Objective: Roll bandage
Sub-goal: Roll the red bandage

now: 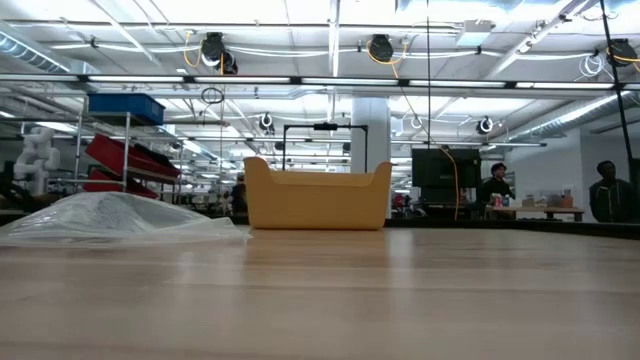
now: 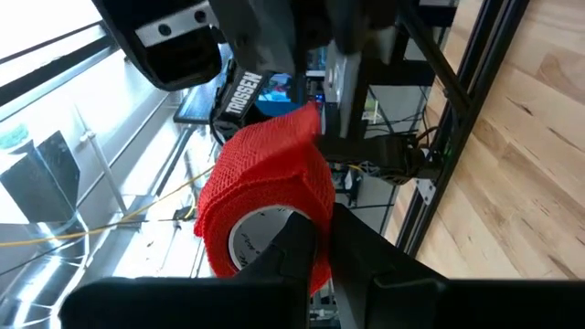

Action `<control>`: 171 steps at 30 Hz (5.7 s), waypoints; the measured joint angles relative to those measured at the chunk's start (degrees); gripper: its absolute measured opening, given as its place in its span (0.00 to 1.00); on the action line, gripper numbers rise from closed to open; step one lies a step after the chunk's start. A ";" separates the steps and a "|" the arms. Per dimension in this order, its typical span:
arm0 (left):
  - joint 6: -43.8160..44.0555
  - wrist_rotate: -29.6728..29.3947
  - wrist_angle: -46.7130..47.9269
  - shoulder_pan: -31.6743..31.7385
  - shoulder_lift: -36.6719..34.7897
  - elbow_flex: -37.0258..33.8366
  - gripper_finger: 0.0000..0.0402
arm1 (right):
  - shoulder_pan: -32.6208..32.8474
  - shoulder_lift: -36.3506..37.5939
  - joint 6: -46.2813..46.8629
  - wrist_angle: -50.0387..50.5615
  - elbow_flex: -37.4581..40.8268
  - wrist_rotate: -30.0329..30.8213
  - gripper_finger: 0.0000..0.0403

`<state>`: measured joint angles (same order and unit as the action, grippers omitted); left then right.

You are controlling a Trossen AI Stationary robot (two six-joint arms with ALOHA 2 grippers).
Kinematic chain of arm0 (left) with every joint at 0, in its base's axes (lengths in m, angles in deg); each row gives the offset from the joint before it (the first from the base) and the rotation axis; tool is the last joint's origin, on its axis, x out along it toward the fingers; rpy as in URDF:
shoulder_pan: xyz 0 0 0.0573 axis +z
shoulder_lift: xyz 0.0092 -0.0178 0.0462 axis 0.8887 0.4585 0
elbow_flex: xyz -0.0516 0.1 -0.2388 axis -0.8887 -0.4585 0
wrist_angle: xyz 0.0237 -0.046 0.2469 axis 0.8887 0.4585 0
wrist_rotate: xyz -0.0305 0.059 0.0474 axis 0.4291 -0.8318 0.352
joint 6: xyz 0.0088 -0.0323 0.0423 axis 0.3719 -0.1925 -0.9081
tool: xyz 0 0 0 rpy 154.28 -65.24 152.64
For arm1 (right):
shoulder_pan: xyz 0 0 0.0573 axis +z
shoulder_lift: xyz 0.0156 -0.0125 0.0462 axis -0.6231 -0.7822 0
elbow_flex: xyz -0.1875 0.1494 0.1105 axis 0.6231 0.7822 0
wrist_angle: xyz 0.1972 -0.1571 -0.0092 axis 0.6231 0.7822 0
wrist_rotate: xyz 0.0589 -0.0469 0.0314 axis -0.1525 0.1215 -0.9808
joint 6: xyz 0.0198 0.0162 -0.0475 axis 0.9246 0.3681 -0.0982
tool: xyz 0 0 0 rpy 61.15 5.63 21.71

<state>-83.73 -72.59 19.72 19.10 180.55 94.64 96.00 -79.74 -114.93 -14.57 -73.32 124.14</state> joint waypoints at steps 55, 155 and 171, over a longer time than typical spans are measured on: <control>-2.62 1.24 -1.70 -1.18 0.00 0.00 0.07 | -1.67 2.29 5.66 5.70 0.00 -2.62 0.11; 49.62 18.01 -1.18 0.94 0.01 -0.04 0.07 | 6.29 1.99 -35.60 2.67 0.00 1.69 0.33; 67.28 17.68 0.05 -2.82 -0.07 -0.04 0.07 | 6.49 1.97 -42.88 1.86 -1.66 1.62 0.33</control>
<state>-16.45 -54.90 19.77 16.28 180.49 94.60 102.49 -77.78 -157.81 -12.71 -74.98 125.76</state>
